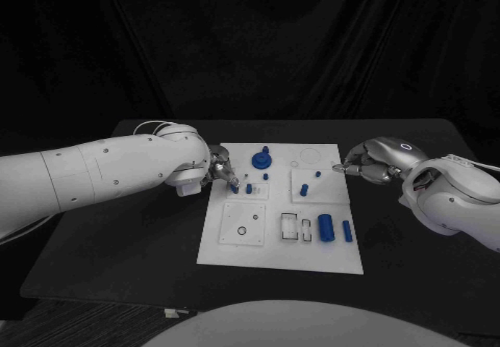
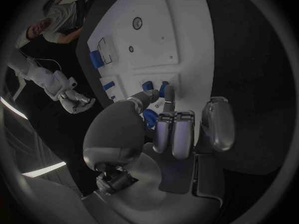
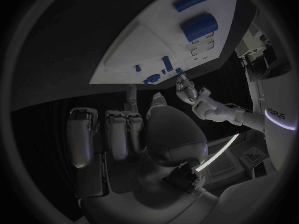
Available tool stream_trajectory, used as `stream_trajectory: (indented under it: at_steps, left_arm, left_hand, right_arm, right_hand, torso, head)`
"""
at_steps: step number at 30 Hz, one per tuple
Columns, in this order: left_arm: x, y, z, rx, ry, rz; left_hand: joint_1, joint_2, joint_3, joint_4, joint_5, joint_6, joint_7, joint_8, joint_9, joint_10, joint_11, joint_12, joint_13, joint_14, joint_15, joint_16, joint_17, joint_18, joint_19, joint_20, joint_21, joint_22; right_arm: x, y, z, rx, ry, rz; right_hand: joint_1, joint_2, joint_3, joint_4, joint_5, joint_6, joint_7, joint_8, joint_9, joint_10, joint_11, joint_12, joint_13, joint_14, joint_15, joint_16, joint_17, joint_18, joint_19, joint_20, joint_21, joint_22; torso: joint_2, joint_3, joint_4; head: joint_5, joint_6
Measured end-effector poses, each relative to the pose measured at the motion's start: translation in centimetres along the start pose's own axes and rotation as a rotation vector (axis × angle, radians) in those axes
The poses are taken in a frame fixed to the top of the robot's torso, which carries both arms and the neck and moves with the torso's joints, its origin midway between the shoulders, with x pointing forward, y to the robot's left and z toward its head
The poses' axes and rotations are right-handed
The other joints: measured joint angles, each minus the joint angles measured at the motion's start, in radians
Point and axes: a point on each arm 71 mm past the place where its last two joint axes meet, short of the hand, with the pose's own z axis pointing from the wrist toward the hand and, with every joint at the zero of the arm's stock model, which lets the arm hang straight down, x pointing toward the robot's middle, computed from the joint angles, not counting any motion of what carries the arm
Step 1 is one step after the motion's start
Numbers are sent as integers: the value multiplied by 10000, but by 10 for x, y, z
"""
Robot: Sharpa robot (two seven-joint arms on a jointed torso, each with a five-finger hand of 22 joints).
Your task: Assemble the parts on the task board
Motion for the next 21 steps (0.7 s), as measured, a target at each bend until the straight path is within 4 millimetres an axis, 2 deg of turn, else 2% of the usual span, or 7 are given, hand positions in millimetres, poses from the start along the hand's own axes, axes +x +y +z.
stream_trajectory:
  at_steps: [21]
  left_arm:
    - [5, 0, 3, 72, 5, -89]
  left_hand:
    - [10, 10, 29, 30, -9, -61, -19, 28, -18, 0, 0, -39, 0, 0, 0, 0, 0, 0, 1, 1, -38, 0]
  right_arm:
    - [1, -1, 0, 17, 18, 1]
  right_hand:
    - [40, 40, 0, 0, 0, 0, 0, 0, 1, 0, 0, 36, 8, 0, 0, 0, 0, 0, 0, 0, 0, -2]
  torso:
    - [-3, 0, -1]
  head:
    - [-26, 0]
